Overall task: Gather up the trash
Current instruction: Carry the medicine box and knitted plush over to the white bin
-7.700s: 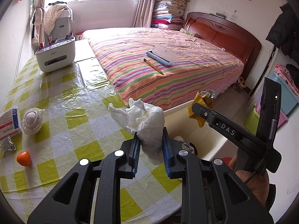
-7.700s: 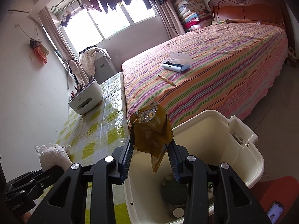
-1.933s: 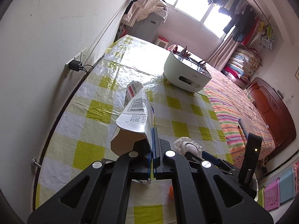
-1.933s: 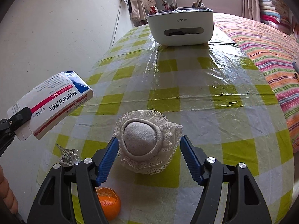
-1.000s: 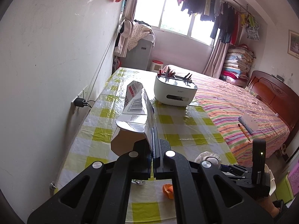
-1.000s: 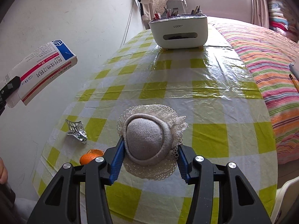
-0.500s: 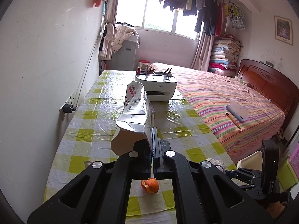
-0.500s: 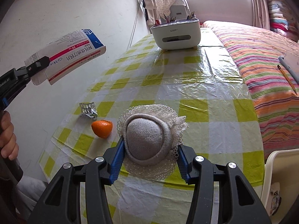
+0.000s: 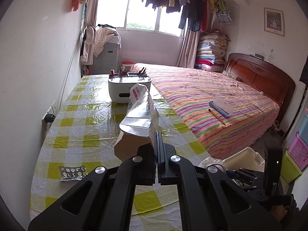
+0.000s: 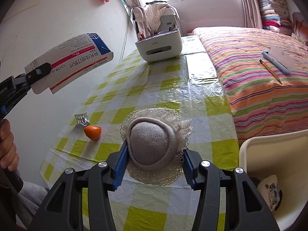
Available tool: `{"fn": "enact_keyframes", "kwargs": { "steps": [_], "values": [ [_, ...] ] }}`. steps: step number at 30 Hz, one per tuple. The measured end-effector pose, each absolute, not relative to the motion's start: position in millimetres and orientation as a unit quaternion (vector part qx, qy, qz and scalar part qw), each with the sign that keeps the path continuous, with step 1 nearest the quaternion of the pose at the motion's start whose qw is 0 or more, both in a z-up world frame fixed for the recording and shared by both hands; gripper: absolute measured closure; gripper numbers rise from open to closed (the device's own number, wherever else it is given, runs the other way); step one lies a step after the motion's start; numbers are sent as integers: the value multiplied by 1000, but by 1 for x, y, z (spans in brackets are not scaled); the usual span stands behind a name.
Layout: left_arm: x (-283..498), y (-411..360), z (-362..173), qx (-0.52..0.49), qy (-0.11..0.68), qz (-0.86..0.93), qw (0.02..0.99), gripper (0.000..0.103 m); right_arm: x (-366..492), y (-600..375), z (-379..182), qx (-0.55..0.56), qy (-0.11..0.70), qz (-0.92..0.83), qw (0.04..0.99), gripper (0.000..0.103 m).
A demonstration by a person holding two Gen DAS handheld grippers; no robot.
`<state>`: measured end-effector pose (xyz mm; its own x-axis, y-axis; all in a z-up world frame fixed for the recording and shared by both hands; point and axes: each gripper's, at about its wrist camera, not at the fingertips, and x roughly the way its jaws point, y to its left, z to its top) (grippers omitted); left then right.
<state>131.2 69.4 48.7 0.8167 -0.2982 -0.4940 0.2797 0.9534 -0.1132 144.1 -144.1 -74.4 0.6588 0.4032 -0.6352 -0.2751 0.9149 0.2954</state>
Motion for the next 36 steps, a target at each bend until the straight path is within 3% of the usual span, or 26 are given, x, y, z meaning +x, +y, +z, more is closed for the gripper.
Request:
{"fn": "enact_keyframes", "kwargs": {
  "steps": [36],
  "values": [
    [90, -103, 24, 59, 305, -308, 899, 102, 79, -307, -66, 205, 307, 23, 929, 53]
  ]
}}
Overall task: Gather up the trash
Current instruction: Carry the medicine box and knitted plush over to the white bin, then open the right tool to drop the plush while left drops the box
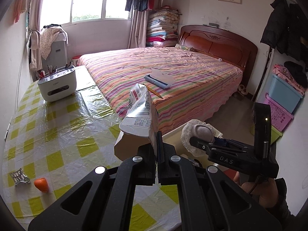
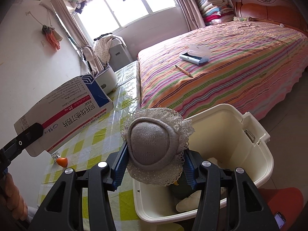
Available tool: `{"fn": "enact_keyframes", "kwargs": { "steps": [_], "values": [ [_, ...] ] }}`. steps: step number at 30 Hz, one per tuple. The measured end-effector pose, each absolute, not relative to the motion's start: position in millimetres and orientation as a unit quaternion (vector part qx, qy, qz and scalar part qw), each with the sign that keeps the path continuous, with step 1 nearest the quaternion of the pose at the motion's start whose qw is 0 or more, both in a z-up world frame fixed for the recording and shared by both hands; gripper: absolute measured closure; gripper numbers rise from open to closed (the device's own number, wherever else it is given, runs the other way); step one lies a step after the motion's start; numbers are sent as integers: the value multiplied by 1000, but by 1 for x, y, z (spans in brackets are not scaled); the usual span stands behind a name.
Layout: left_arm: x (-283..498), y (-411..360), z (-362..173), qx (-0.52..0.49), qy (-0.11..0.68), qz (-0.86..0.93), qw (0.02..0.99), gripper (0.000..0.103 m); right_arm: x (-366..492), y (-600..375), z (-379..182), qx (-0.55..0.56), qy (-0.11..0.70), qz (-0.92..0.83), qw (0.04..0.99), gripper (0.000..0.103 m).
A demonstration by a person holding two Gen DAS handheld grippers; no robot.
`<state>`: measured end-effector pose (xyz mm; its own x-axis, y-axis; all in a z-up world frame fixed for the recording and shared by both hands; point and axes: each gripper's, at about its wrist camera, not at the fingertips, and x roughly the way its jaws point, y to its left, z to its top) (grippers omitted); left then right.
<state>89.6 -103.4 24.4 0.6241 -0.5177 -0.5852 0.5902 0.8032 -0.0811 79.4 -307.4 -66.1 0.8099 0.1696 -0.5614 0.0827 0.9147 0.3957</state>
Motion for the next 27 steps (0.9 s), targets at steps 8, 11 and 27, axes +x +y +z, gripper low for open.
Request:
{"fn": "enact_keyframes", "kwargs": {
  "steps": [8, 11, 27],
  "values": [
    [85, -133, 12, 72, 321, -328, 885, 102, 76, -328, -71, 230, 309, 1, 923, 52],
    [85, -140, 7, 75, 328, -333, 881, 102, 73, -333, -71, 238, 305, -2, 922, 52],
    [88, -167, -13, 80, 356, -346, 864, 102, 61, -356, -70, 294, 270, -26, 917, 40]
  ]
}}
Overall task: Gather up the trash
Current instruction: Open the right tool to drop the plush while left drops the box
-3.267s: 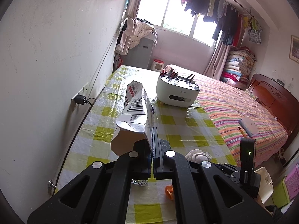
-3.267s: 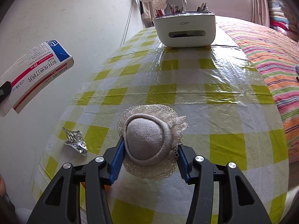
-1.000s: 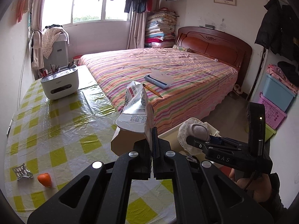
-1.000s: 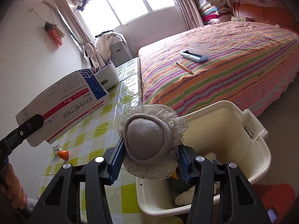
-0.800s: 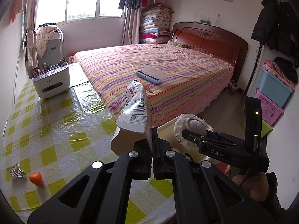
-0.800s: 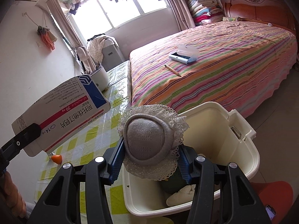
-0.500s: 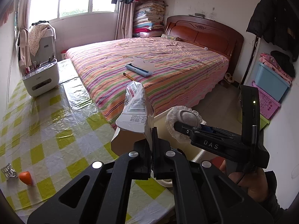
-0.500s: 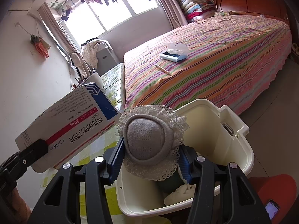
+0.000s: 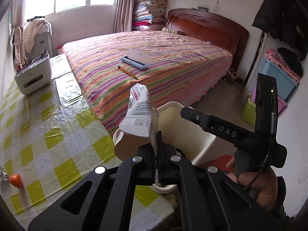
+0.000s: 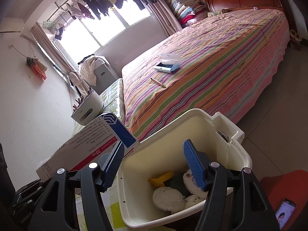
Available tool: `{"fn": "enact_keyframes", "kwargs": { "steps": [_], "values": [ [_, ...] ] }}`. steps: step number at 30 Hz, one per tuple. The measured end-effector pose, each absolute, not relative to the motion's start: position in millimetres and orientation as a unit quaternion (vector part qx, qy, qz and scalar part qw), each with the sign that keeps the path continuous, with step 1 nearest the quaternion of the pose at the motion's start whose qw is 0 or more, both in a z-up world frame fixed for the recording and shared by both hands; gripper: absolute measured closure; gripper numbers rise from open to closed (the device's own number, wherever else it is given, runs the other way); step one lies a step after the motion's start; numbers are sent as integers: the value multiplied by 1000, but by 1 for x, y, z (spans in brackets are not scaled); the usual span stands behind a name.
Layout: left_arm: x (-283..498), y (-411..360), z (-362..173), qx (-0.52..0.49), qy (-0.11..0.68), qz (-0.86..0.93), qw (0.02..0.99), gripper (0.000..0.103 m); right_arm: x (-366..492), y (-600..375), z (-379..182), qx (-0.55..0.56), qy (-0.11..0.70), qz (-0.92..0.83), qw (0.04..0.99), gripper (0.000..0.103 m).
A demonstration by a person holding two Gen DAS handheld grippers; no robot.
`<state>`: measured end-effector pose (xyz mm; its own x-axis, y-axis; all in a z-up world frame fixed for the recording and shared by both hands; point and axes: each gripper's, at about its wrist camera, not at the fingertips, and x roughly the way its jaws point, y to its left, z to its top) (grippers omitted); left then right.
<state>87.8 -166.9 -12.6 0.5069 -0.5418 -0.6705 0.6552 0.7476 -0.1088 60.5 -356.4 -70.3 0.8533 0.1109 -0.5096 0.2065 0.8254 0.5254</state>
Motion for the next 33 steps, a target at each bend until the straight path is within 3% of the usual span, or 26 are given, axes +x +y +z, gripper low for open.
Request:
{"fn": "enact_keyframes", "kwargs": {
  "steps": [14, 15, 18, 33],
  "values": [
    [100, -191, -28, 88, 380, -364, 845, 98, 45, -373, -63, 321, 212, -56, 921, 40],
    [101, -192, -29, 87, 381, -365, 845, 90, 45, -373, -63, 323, 210, -57, 921, 40],
    [101, -188, -28, 83, 374, -348, 855, 26, 44, -374, -62, 324, 207, -56, 921, 40],
    [96, -148, 9, 39, 354, -325, 876, 23, 50, -361, -55, 321, 198, -32, 926, 40]
  ]
}}
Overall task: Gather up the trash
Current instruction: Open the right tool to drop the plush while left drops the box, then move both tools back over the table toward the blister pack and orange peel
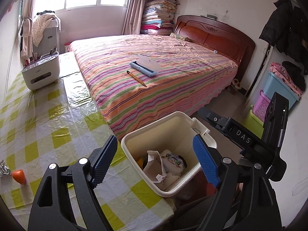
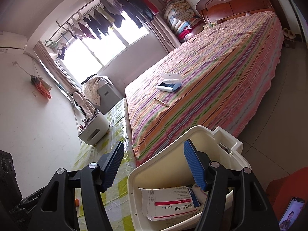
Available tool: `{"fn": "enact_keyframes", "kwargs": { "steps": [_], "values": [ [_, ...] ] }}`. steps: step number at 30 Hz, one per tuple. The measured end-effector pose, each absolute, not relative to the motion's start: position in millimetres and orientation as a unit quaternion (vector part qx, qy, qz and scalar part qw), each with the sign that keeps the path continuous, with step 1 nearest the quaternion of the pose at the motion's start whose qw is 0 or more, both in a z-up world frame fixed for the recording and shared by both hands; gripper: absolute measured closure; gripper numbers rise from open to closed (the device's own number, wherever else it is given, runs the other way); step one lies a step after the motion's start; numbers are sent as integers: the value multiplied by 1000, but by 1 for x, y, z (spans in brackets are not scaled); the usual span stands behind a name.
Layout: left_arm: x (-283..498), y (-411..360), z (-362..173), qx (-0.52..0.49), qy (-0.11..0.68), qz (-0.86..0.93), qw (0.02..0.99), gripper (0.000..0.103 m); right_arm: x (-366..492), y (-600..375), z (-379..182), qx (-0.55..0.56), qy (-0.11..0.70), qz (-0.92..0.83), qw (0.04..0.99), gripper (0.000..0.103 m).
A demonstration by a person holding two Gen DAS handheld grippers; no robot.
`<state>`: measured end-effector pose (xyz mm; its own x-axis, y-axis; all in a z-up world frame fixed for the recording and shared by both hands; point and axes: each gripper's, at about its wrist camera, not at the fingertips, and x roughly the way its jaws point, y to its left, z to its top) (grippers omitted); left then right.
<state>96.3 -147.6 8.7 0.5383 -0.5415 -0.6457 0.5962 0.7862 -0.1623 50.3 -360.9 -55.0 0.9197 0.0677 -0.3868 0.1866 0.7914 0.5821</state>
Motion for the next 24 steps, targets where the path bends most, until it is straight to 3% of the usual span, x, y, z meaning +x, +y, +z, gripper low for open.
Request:
{"fn": "enact_keyframes", "kwargs": {
  "steps": [24],
  "values": [
    [112, -53, 17, 21, 363, -260, 895, 23, 80, -286, -43, 257, 226, 41, 939, 40]
  ]
}}
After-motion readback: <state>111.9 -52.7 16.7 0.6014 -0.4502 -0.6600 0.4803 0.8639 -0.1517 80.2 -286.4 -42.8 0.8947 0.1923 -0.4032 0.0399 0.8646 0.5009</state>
